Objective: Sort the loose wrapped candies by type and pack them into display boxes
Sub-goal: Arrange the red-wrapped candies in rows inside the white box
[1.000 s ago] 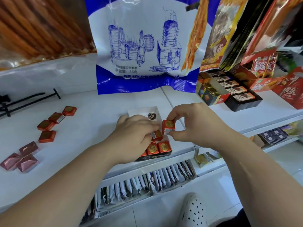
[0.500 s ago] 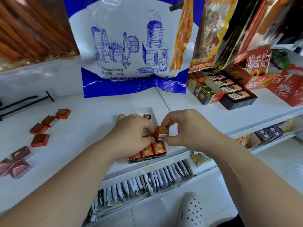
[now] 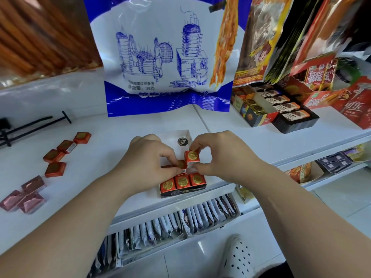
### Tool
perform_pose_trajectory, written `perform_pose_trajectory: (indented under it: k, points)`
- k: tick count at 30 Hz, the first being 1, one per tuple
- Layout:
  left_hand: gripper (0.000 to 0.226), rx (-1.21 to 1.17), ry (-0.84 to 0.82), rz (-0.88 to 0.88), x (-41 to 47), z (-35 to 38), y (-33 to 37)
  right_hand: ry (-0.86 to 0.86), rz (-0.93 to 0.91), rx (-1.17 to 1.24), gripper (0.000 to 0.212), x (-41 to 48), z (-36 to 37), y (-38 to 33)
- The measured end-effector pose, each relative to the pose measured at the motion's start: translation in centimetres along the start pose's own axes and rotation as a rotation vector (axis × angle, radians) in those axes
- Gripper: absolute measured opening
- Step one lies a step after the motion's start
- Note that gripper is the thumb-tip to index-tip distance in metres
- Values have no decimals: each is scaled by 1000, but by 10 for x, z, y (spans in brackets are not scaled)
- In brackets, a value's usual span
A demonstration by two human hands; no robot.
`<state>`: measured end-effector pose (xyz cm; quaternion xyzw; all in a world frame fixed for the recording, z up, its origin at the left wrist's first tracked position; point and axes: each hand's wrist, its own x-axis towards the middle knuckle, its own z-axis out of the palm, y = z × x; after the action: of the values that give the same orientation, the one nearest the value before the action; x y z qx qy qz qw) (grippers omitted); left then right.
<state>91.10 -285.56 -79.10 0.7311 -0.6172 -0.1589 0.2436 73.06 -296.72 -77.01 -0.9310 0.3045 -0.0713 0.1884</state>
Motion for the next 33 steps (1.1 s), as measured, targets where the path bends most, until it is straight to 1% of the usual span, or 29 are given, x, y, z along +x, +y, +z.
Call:
perform_pose_trajectory:
  k: [4,8,10,11,14,17,20,23,24,25,26,30,33]
  points:
    - [40,11,-33,29,-2,-2,2,-52,8,-63,40,3,-2,-5]
    - [47,12,-66,94,-6,-3,1,-92,18,-73,37,3,-2,-8]
    - [48,19,-73,93,-8,-4,0,-112,30,-67,36,3,-1,-7]
    - [51,33,-83,91,-9,-5,0,-123,39,-65,36,4,-2,-7]
    - [72,123,-176,108,-15,-7,1,-167,42,-76,36,5,-5,-3]
    - [77,187,-189,77,-17,-6,0,-220,30,-89,39,4,-8,-3]
    - [80,120,-176,-10,-18,-6,-4,-290,15,-46,58,-2,-13,-2]
    - [87,88,-159,-4,-20,-5,-4,-329,-4,-56,90,-9,-14,-1]
    - [88,84,-152,1,-20,-4,-3,-321,-14,-83,96,-10,-11,-1]
    - [89,81,-146,5,-21,-4,-2,-303,-27,-114,97,-10,-7,-1]
    - [90,79,-141,6,-21,-3,-2,-280,-42,-137,94,-10,-4,0]
    - [94,84,-131,-13,-21,0,-3,-231,-43,-105,70,-10,-1,2]
    - [99,126,-115,10,-21,1,-3,-228,-29,-102,67,-9,-2,5]
